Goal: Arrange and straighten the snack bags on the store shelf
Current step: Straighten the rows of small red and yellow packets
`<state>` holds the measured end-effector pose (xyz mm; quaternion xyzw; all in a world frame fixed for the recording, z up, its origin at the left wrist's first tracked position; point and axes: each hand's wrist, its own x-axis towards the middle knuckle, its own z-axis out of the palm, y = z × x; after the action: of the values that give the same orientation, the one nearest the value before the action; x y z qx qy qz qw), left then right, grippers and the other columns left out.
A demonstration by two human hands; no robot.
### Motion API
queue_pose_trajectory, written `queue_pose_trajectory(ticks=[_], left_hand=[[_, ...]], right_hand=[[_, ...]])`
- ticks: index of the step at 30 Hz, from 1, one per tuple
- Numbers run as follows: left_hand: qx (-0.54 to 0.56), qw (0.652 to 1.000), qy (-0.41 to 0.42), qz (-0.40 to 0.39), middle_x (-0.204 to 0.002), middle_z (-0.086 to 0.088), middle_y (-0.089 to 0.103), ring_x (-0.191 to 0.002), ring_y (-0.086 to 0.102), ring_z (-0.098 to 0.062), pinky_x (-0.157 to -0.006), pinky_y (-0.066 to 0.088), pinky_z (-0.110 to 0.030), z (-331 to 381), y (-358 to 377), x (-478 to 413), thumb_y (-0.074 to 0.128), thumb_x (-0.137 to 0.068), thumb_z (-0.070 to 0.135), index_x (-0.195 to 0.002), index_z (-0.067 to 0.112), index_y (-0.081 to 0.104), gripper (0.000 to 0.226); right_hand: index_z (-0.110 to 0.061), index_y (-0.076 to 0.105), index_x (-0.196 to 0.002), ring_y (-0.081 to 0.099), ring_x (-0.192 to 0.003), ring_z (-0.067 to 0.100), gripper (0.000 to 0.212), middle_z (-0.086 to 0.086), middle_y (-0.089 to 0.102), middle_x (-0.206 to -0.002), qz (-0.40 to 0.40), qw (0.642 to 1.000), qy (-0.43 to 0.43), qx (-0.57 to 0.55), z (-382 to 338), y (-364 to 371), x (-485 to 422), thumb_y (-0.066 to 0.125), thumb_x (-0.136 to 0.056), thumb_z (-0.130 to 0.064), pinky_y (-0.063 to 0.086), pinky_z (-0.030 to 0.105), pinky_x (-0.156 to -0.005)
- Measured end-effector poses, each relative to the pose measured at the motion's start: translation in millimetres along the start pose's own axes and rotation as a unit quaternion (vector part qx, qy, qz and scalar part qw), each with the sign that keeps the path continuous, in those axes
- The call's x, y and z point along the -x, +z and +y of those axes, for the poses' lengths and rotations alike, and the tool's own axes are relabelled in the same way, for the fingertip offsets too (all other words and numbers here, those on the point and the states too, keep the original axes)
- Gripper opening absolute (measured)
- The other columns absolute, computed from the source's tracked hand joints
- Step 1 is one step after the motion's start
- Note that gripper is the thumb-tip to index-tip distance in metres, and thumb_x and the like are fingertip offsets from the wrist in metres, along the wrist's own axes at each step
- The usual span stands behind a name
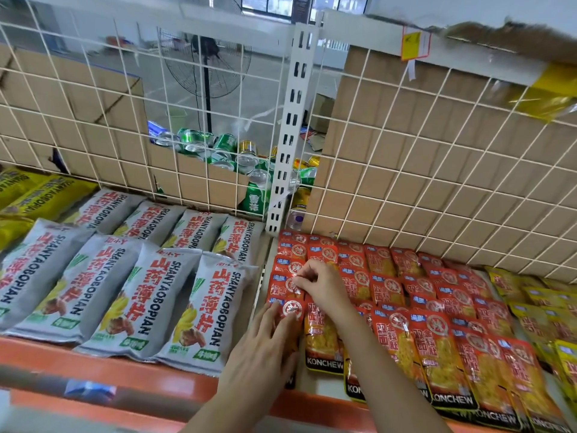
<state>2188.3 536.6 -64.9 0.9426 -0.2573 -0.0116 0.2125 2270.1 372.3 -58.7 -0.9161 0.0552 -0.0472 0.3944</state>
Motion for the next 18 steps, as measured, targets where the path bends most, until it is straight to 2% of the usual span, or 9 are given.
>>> queue_pose_trajectory(ticks=[5,10,13,15,17,18], left_hand=[[0.001,1.000,-0.004,-0.001,-0.154,0.013,-0.005,-0.141,-0.008,-0.006,-0.107,0.031,-0.022,-0.6,1.8,0.0,0.031,-0.094,0.050,-0.144,0.040,0.002,0.059],[-0.001,1.000,-0.008,0.000,-0.154,0.013,-0.002,-0.141,-0.006,-0.006,-0.111,0.022,-0.022,-1.6,0.7,0.0,0.028,-0.095,0.051,-0.145,0.038,0.002,0.058],[0.016,1.000,-0.009,0.025,-0.153,0.012,0.005,-0.141,0.000,-0.005,-0.111,0.008,-0.016,-3.9,1.8,-2.0,0.011,-0.088,0.058,-0.145,0.034,0.007,0.062],[0.060,0.997,-0.023,0.038,-0.152,0.013,0.009,-0.139,0.003,-0.003,-0.106,0.000,-0.013,-5.4,1.0,-3.9,0.023,-0.092,0.053,-0.145,0.032,0.009,0.059],[0.100,0.993,-0.031,0.047,-0.152,0.012,0.009,-0.139,0.005,-0.004,-0.106,0.001,-0.013,-7.7,-1.6,-5.9,0.040,-0.095,0.041,-0.145,0.031,0.011,0.059],[0.104,0.993,-0.030,0.046,-0.152,0.012,0.009,-0.139,0.005,-0.004,-0.108,0.002,-0.014,-7.6,-3.2,-6.7,0.041,-0.094,0.041,-0.145,0.031,0.011,0.060]], right_hand=[[-0.023,0.056,-0.073,0.059,-0.077,0.008,0.015,-0.008,0.062,-0.078,-0.011,1.000,0.004,-0.003,1.7,-1.1,-2.0,0.068,-0.082,-0.022,0.045,0.019,-0.066],[-0.022,0.057,-0.075,0.060,-0.079,0.010,0.013,-0.005,0.064,-0.082,-0.013,1.000,0.007,-0.004,2.5,-1.0,-2.9,0.068,-0.082,-0.023,0.047,0.021,-0.067],[-0.020,0.059,-0.080,0.059,-0.079,0.011,0.010,-0.005,0.062,-0.083,-0.013,1.000,0.006,-0.007,1.1,-2.7,-1.4,0.067,-0.082,-0.025,0.047,0.021,-0.066],[-0.019,0.060,-0.092,0.056,-0.074,0.009,0.012,-0.004,0.059,-0.083,-0.005,1.000,0.005,-0.005,-1.5,-4.1,0.1,0.064,-0.085,-0.028,0.045,0.021,-0.064],[-0.020,0.058,-0.101,0.052,-0.072,0.006,0.018,-0.005,0.057,-0.085,0.018,1.000,0.000,0.010,-3.8,-5.6,0.6,0.058,-0.089,-0.032,0.043,0.018,-0.061],[-0.021,0.058,-0.103,0.052,-0.074,0.005,0.019,-0.006,0.057,-0.088,0.034,0.999,-0.004,0.028,-4.1,-6.8,0.1,0.057,-0.090,-0.033,0.042,0.016,-0.061]])
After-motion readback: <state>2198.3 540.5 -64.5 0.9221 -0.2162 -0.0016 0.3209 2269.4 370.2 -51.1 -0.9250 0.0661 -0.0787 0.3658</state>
